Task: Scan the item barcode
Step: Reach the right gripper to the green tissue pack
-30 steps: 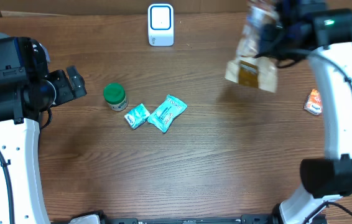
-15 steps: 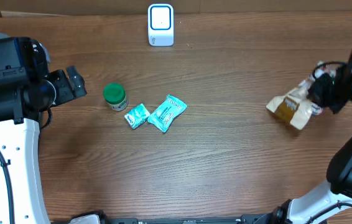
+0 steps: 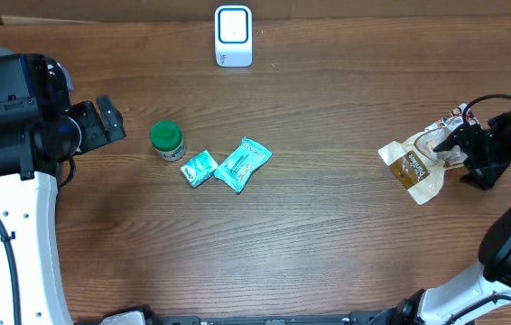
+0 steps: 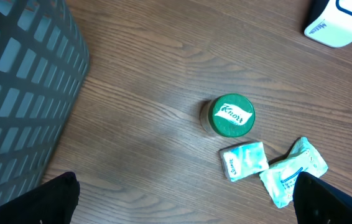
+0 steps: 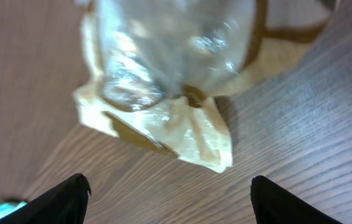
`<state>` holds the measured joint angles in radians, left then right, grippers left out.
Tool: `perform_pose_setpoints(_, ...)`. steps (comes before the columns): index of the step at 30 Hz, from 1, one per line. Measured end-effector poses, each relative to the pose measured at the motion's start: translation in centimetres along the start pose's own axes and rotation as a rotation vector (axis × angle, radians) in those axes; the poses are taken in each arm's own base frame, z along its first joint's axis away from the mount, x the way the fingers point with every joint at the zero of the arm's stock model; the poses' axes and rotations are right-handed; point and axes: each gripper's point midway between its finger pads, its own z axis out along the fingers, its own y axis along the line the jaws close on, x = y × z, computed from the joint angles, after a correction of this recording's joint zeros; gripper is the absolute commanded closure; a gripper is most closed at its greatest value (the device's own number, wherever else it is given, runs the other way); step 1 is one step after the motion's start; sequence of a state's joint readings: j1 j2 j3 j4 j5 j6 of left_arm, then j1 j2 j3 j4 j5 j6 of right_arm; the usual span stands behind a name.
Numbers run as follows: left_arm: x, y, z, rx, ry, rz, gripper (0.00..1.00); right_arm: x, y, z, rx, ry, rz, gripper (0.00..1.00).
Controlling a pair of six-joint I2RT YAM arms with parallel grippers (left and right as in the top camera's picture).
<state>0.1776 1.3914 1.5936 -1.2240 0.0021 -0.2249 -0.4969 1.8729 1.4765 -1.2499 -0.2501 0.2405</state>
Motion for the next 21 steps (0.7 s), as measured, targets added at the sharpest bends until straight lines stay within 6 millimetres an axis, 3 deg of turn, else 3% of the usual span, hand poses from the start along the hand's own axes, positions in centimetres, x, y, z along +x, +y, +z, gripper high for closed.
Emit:
perform_pose_setpoints(3, 0.0, 0.0, 0.0, 0.0, -0.001, 0.0, 0.0, 0.6, 1.6, -2.2, -0.04, 0.03, -0.061, 0.29)
perform_pose_setpoints(5, 0.0, 0.0, 0.0, 0.0, 0.001, 0.0, 0.0, 1.1, 4.2, -3.7, -0.113, 0.032, -0.139, 0.33)
perform_pose_setpoints(8, 0.0, 0.0, 0.0, 0.0, 0.0, 0.0, 0.0, 2.5, 8.9, -4.1, -0.229, 0.044, -0.274, 0.42)
perform_pose_setpoints(16, 0.0, 0.0, 0.0, 0.0, 0.0, 0.0, 0.0, 10.4, 23.0, -1.3, -0.381, 0.037, -0.647, 0.45)
perform_pose_setpoints(21, 0.0, 0.0, 0.0, 0.0, 0.0, 0.0, 0.0, 16.4, 28.0, 1.5, -0.336, 0.001, -0.71, 0.46)
